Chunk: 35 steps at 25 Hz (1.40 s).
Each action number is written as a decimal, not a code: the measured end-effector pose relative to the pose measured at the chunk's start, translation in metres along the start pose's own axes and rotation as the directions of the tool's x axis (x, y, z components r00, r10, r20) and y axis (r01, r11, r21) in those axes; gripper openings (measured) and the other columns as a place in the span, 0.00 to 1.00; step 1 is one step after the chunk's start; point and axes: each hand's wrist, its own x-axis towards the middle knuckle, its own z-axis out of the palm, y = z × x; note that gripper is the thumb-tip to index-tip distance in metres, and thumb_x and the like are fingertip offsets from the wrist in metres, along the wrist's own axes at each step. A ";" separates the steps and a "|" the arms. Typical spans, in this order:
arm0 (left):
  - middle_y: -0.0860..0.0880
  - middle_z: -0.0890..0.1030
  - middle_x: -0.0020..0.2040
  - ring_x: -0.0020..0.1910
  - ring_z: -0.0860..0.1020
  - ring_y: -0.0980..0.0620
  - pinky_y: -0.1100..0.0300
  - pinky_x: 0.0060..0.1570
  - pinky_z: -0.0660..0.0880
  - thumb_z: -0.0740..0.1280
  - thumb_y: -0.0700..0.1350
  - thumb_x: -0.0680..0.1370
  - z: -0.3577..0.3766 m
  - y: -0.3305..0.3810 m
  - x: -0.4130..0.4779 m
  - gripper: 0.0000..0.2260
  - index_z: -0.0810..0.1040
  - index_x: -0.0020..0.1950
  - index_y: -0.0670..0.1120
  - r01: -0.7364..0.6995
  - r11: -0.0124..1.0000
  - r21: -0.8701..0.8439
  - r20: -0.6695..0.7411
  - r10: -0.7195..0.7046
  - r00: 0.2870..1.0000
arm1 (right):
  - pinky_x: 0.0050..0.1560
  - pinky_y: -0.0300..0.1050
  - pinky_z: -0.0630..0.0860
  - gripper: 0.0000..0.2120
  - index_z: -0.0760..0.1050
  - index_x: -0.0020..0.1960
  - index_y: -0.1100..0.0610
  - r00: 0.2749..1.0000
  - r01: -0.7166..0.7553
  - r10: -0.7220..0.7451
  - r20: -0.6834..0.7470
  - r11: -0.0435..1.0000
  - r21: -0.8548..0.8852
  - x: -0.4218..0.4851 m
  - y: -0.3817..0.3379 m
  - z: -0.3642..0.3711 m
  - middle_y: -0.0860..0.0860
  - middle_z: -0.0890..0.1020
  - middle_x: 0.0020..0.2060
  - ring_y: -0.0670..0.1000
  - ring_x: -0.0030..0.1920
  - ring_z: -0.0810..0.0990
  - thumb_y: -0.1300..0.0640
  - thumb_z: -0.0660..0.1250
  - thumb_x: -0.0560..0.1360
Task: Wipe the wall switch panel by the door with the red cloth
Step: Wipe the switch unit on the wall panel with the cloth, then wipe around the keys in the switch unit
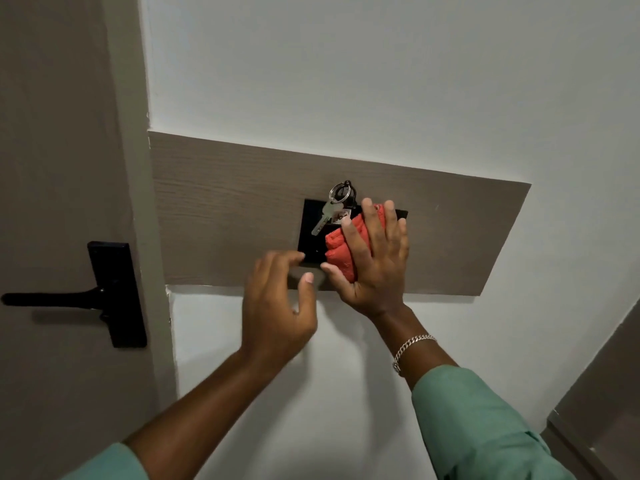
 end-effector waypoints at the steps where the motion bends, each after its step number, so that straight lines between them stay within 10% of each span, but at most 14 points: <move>1: 0.48 0.81 0.50 0.50 0.79 0.49 0.46 0.52 0.77 0.66 0.47 0.77 0.008 0.009 -0.002 0.11 0.78 0.56 0.44 0.145 0.987 -0.066 0.048 -0.142 0.989 | 0.80 0.63 0.51 0.33 0.62 0.75 0.52 1.000 -0.011 0.011 0.008 1.000 0.008 -0.001 0.000 0.000 0.60 0.65 0.76 0.67 0.78 0.60 0.34 0.59 0.78; 6: 0.48 0.83 0.40 0.41 0.82 0.53 0.49 0.47 0.80 0.72 0.48 0.75 0.043 0.043 0.005 0.07 0.79 0.45 0.46 0.632 0.679 -0.373 0.274 -0.570 0.774 | 0.80 0.66 0.50 0.34 0.54 0.80 0.48 0.983 -0.022 0.003 0.182 0.994 0.107 -0.010 0.007 -0.017 0.58 0.58 0.80 0.60 0.82 0.47 0.38 0.58 0.79; 9: 0.41 0.84 0.47 0.49 0.83 0.42 0.44 0.55 0.81 0.72 0.43 0.75 0.053 0.051 -0.004 0.08 0.81 0.53 0.47 0.670 0.591 -0.449 0.328 -0.589 0.739 | 0.80 0.69 0.49 0.39 0.45 0.81 0.46 0.939 -0.006 -0.043 0.341 0.990 0.142 -0.020 0.020 -0.037 0.56 0.52 0.82 0.59 0.83 0.43 0.40 0.60 0.76; 12: 0.37 0.83 0.47 0.47 0.82 0.38 0.40 0.53 0.81 0.73 0.43 0.75 0.078 0.073 -0.022 0.05 0.82 0.49 0.44 0.666 0.607 -0.433 0.405 -0.529 0.746 | 0.80 0.66 0.40 0.44 0.41 0.81 0.42 0.870 -0.314 0.228 0.438 0.940 0.133 -0.055 0.045 -0.071 0.49 0.44 0.83 0.54 0.83 0.39 0.35 0.60 0.73; 14: 0.39 0.84 0.45 0.43 0.83 0.41 0.42 0.50 0.82 0.73 0.44 0.75 0.107 0.090 -0.038 0.04 0.83 0.48 0.44 0.696 0.570 -0.436 0.471 -0.515 0.716 | 0.82 0.55 0.47 0.49 0.43 0.81 0.44 0.696 -0.690 0.537 0.477 0.684 0.236 -0.093 0.054 -0.103 0.46 0.49 0.83 0.51 0.83 0.46 0.32 0.64 0.70; 15: 0.40 0.85 0.44 0.43 0.83 0.43 0.43 0.48 0.83 0.72 0.44 0.75 0.127 0.099 -0.049 0.04 0.83 0.48 0.45 0.725 0.529 -0.442 0.519 -0.508 0.687 | 0.80 0.50 0.58 0.49 0.47 0.81 0.45 0.532 -0.846 0.661 0.529 0.397 0.355 -0.113 0.063 -0.120 0.44 0.58 0.81 0.50 0.82 0.56 0.33 0.67 0.68; 18: 0.41 0.86 0.46 0.44 0.85 0.42 0.44 0.45 0.82 0.72 0.43 0.76 0.191 0.125 -0.088 0.05 0.83 0.50 0.44 0.798 0.443 -0.407 0.653 -0.470 0.594 | 0.62 0.48 0.81 0.34 0.66 0.75 0.54 0.119 -0.807 0.658 0.744 -0.372 0.458 -0.171 0.105 -0.164 0.55 0.79 0.68 0.54 0.64 0.81 0.41 0.70 0.74; 20: 0.38 0.85 0.48 0.45 0.85 0.39 0.43 0.42 0.82 0.73 0.42 0.75 0.235 0.146 -0.122 0.07 0.81 0.51 0.43 0.837 0.416 -0.356 0.716 -0.454 0.530 | 0.56 0.50 0.83 0.27 0.69 0.72 0.61 -0.015 -0.730 0.596 0.803 -0.555 0.399 -0.206 0.145 -0.193 0.65 0.77 0.68 0.58 0.58 0.83 0.48 0.67 0.78; 26: 0.44 0.81 0.41 0.32 0.82 0.50 0.48 0.32 0.83 0.75 0.44 0.73 0.389 0.213 -0.232 0.14 0.77 0.56 0.45 0.888 0.444 -0.122 0.824 -0.453 0.339 | 0.63 0.62 0.78 0.18 0.72 0.69 0.62 -0.258 -0.799 0.757 0.600 -0.517 0.308 -0.324 0.272 -0.279 0.63 0.82 0.60 0.60 0.57 0.83 0.59 0.65 0.80; 30: 0.41 0.85 0.43 0.31 0.83 0.44 0.50 0.33 0.84 0.75 0.45 0.71 0.479 0.246 -0.298 0.08 0.80 0.46 0.45 0.895 0.446 0.026 0.833 -0.504 0.228 | 0.47 0.52 0.85 0.13 0.77 0.62 0.61 -0.344 -0.871 0.842 0.416 -0.452 0.194 -0.395 0.331 -0.313 0.57 0.86 0.50 0.57 0.49 0.86 0.59 0.67 0.79; 35: 0.47 0.84 0.45 0.44 0.85 0.46 0.55 0.45 0.83 0.69 0.35 0.75 0.545 0.246 -0.360 0.17 0.78 0.64 0.45 0.973 0.208 0.099 0.905 -0.425 -0.001 | 0.47 0.54 0.83 0.04 0.77 0.52 0.58 -0.527 -0.821 0.810 0.259 -0.563 0.091 -0.457 0.390 -0.313 0.53 0.81 0.43 0.53 0.43 0.82 0.58 0.67 0.80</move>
